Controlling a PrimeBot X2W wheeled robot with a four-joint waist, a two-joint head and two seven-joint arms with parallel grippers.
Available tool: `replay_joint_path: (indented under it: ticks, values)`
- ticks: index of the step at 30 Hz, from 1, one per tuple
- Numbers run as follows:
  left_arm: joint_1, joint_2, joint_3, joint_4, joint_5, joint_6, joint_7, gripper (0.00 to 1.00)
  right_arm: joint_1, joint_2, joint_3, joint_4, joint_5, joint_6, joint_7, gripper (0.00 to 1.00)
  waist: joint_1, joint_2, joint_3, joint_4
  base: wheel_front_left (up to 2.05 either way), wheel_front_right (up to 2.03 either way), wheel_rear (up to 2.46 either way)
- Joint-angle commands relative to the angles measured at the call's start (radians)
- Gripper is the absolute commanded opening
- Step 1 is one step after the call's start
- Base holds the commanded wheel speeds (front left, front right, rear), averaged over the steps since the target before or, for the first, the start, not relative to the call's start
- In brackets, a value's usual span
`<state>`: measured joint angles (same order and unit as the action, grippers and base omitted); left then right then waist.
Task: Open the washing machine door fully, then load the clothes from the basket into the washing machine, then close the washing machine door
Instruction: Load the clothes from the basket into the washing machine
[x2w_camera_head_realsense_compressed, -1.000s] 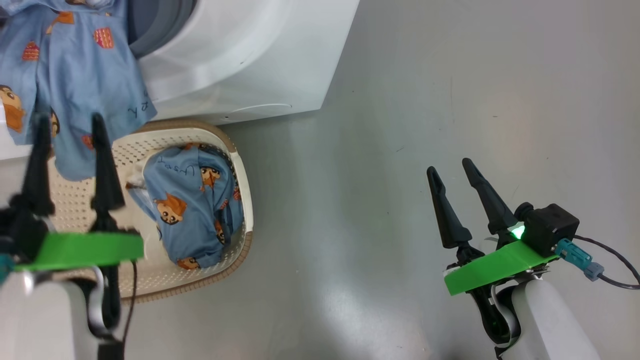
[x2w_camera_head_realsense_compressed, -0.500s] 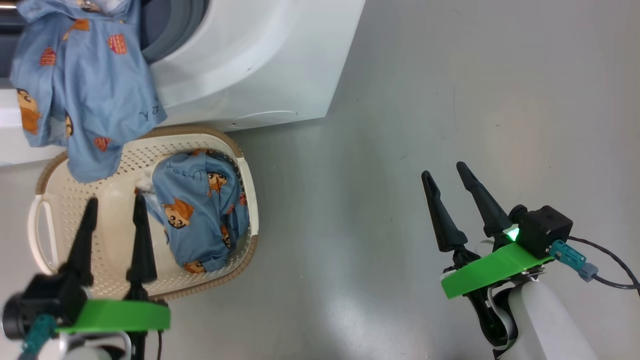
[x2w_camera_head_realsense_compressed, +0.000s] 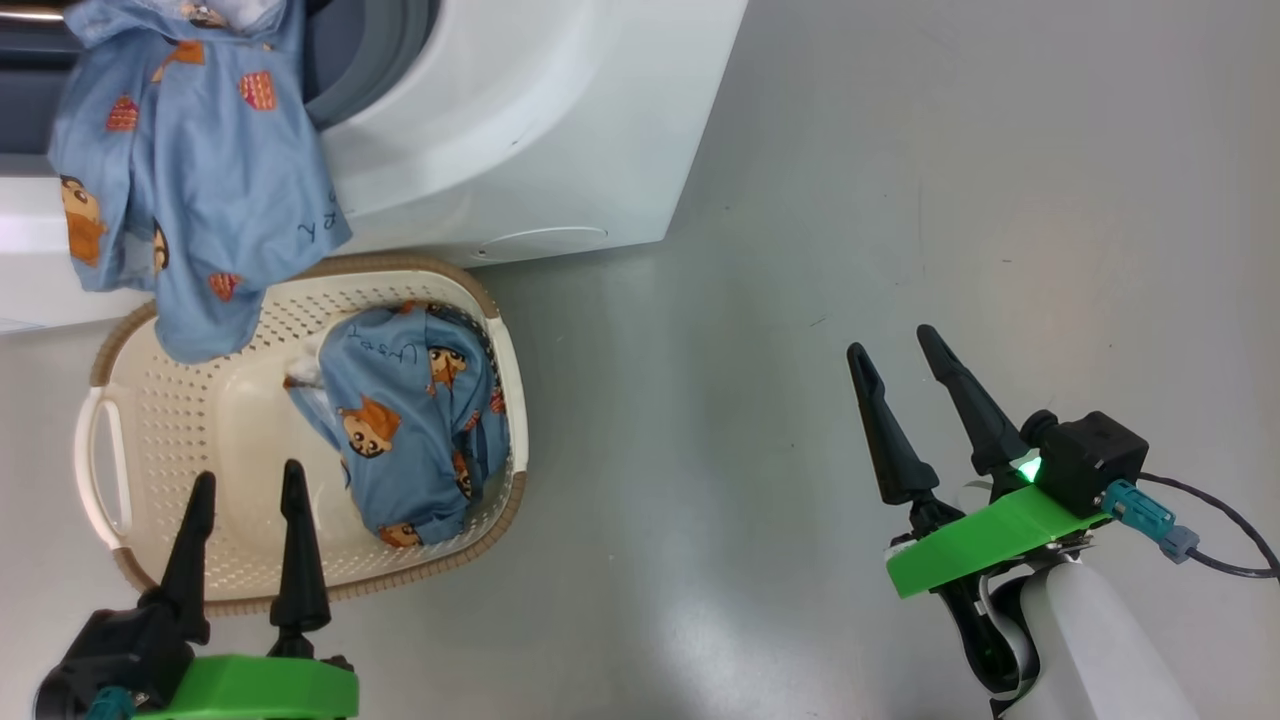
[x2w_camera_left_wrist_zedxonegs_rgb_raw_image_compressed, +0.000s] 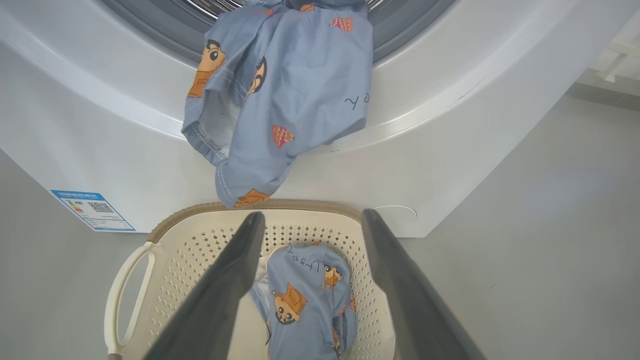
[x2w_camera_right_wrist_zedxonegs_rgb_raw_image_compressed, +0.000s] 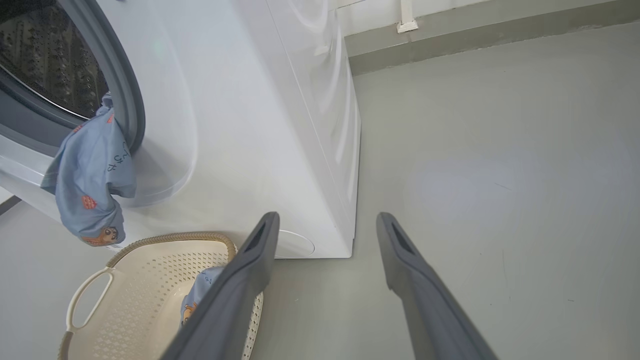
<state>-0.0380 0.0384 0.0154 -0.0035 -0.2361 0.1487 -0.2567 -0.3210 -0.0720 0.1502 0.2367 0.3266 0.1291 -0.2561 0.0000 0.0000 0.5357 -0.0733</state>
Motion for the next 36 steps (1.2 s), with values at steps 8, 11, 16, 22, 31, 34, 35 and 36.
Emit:
replay_joint_path:
  ticks: [8, 11, 16, 22, 31, 34, 35, 36]
  values:
    - [0.019, 0.012, 0.028, -0.017, -0.005, 0.013, -0.005, 1.0, 0.037, 0.001, 0.02, -0.022, -0.001, 0.002, -0.006, 1.0, 0.0, 0.0, 0.002, -0.006, 0.0, 0.0, 0.0]
    - [0.016, 0.012, 0.031, -0.008, -0.005, 0.01, -0.005, 1.0, 0.038, 0.002, 0.017, -0.02, 0.0, 0.002, -0.006, 1.0, 0.0, 0.0, 0.001, -0.007, 0.0, 0.0, 0.0]
    - [-0.031, 0.012, 0.053, 0.012, 0.002, -0.007, -0.005, 1.0, 0.045, 0.003, 0.006, -0.022, -0.002, 0.002, -0.006, 1.0, 0.0, 0.0, -0.001, 0.005, 0.0, 0.0, 0.0]
    - [-0.098, 0.012, 0.096, 0.061, -0.008, -0.038, -0.005, 1.0, 0.041, 0.004, 0.012, -0.023, -0.003, 0.002, -0.006, 1.0, 0.0, 0.0, -0.003, 0.002, 0.0, 0.0, 0.0]
    - [-0.276, 0.033, 0.134, 0.161, 0.074, -0.089, -0.005, 1.0, 0.034, 0.01, 0.022, -0.02, 0.004, 0.002, -0.006, 1.0, 0.0, 0.0, 0.007, -0.025, 0.0, 0.0, 0.0]
    - [-0.323, 0.051, 0.136, 0.188, 0.088, -0.097, -0.005, 1.0, 0.033, 0.011, 0.023, -0.019, 0.006, 0.002, -0.006, 1.0, 0.0, 0.0, 0.01, -0.03, 0.0, 0.0, 0.0]
    - [-0.347, 0.062, 0.138, 0.204, 0.093, -0.1, -0.005, 1.0, 0.032, 0.011, 0.024, -0.018, 0.006, 0.002, -0.006, 1.0, 0.0, 0.0, 0.011, -0.032, 0.0, 0.0, 0.0]
    - [-0.371, 0.072, 0.142, 0.216, 0.097, -0.101, -0.005, 1.0, 0.032, 0.012, 0.024, -0.018, 0.007, 0.002, -0.006, 1.0, 0.0, 0.0, 0.013, -0.035, 0.0, 0.0, 0.0]
